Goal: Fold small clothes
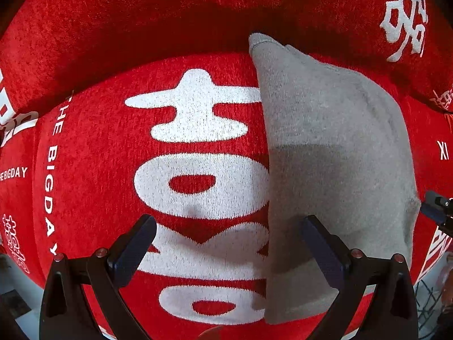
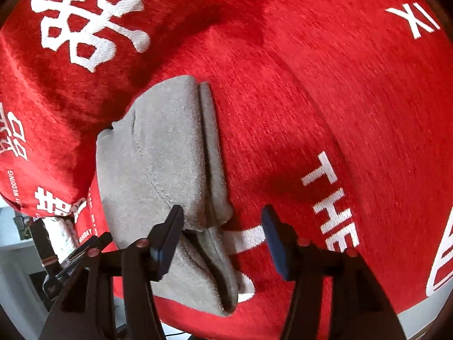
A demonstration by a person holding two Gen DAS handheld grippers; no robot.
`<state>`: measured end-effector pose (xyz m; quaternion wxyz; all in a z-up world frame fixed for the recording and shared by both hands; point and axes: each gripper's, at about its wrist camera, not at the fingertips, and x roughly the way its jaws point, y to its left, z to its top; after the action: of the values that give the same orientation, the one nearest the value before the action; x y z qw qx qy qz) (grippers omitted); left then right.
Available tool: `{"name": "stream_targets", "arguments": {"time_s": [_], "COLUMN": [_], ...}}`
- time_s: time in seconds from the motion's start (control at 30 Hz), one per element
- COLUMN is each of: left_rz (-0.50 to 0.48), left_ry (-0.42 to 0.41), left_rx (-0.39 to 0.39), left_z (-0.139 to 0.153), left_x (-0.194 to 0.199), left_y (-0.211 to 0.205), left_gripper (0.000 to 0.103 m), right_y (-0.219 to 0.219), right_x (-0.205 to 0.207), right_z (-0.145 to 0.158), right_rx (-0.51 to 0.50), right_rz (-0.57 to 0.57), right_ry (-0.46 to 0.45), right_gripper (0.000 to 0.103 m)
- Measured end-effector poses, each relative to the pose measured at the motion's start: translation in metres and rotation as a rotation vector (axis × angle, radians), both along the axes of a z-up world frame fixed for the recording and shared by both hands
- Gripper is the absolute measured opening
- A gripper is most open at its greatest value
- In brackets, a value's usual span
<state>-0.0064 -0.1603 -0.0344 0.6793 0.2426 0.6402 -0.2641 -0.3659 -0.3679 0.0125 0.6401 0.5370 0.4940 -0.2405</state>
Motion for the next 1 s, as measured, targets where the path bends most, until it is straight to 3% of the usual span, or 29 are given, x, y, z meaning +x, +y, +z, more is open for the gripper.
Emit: {"name": "stream_targets", "arguments": {"time_s": [0.4, 0.73, 1.0], "left_rz": [0.017, 0.086, 0.019], "left_ry": [-0.029, 0.134, 0.297], "left_rx": [0.022, -0.083, -0.209], "left_z": [-0.002, -0.018, -0.043], "left_x": [0.015, 0.051, 0.05], "left_y": [-0.003, 0.001, -0.029], "left_gripper": [0.103, 0.103, 0.103], "right_y": [-0.006, -0.023, -0.025], "right_x": [-0.003, -0.004, 0.024], "right_z": [-0.01, -0.035, -0.06], "right_rx": [0.057, 0.183, 0.305], "right_rz": [0.003, -0.062, 0.028], "right_ry": [-0.044, -0.182, -0.285], "right_gripper": [0.071, 0.071, 0.074]}}
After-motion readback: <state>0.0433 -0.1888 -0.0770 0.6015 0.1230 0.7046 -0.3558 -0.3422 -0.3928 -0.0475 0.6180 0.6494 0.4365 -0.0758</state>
